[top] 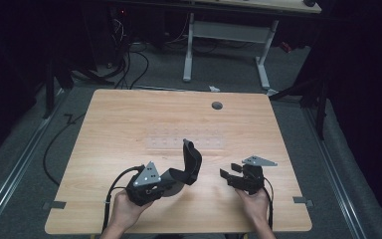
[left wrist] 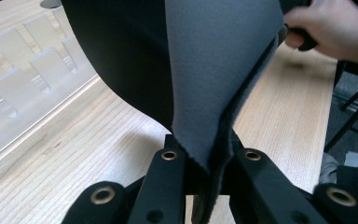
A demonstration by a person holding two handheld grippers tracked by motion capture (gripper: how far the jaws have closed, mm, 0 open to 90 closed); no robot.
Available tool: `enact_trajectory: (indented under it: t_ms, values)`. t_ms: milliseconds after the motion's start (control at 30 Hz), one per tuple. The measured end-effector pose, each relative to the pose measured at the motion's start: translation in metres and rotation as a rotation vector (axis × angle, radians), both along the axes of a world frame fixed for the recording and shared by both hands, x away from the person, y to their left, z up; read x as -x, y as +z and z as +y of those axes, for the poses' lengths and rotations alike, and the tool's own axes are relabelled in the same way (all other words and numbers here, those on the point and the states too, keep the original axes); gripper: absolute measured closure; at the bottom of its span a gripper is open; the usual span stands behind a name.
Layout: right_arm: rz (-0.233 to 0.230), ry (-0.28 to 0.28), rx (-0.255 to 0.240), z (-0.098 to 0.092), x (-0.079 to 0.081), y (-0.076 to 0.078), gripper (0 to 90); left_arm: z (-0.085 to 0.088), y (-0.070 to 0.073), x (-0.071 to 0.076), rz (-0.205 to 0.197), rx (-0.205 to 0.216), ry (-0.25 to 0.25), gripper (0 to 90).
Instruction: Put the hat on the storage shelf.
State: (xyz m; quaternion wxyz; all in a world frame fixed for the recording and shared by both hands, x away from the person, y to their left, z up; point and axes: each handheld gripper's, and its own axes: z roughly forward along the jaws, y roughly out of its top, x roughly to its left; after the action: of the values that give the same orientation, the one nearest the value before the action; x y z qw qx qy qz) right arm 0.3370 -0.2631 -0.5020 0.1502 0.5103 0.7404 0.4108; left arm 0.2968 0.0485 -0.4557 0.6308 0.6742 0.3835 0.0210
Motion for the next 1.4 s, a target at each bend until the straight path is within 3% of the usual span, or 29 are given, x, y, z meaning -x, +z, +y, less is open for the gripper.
enact_trajectory:
  t_ms: [133,233,267,400,567,1400]
  values:
    - [0.003,-0.057,0.077,-0.007,-0.005,-0.013,40.2,0.006,0.002,-0.002,0.016,0.016,0.013,85.8]
    - [0.015,-0.078,0.106,-0.008,-0.007,-0.016,39.2,0.008,0.002,-0.002,0.018,0.020,0.019,85.8]
    - [0.016,-0.099,0.156,-0.009,-0.009,-0.020,38.8,0.009,0.002,-0.003,0.018,0.022,0.023,85.8]
    - [0.026,-0.113,0.193,-0.010,-0.011,-0.025,37.9,0.013,0.003,-0.005,0.025,0.034,0.040,85.8]
    - [-0.008,-0.130,0.216,-0.010,-0.009,-0.029,37.8,0.019,0.004,-0.007,0.034,0.052,0.060,85.7]
    - [-0.011,-0.133,0.229,-0.009,-0.009,-0.029,36.8,0.044,0.013,-0.019,0.034,0.105,0.157,85.7]
